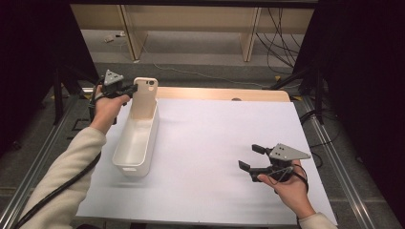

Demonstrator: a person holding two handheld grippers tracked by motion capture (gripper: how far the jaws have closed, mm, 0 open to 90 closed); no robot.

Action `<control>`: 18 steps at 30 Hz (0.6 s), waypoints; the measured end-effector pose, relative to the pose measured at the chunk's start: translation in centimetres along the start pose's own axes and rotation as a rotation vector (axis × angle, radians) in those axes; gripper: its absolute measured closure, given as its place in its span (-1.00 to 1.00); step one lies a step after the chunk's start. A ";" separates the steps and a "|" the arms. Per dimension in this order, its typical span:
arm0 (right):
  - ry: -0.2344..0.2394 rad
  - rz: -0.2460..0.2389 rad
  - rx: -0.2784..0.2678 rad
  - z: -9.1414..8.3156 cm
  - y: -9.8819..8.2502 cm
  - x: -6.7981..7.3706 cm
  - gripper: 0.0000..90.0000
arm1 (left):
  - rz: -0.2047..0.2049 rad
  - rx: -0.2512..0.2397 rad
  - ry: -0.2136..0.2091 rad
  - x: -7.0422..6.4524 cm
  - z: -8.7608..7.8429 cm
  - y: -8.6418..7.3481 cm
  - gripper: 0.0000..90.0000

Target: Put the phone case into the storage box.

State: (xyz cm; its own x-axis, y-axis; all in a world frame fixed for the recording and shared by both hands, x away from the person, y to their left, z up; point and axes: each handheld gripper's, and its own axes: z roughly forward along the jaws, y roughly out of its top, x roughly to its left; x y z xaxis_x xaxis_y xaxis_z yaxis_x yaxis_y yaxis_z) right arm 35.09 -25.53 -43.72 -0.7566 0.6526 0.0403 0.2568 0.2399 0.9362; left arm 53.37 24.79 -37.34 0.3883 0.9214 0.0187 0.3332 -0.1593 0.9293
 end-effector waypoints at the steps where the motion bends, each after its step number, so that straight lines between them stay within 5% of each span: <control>1: 0.005 -0.001 -0.002 0.0 0.0 0.0 -0.55 | 0.000 0.001 0.000 0.0 0.0 0.0 0.84; 18: 0.013 0.018 0.016 0.0 0.0 0.1 -0.55 | -0.007 0.021 -0.001 0.1 0.4 -0.5 0.84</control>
State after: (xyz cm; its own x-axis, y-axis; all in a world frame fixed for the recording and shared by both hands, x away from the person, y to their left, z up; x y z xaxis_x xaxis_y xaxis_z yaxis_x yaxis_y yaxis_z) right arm 35.00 -25.49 -43.74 -0.7594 0.6477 0.0612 0.2795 0.2398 0.9297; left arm 53.60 24.78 -37.99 0.3863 0.9223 0.0117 0.3544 -0.1601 0.9213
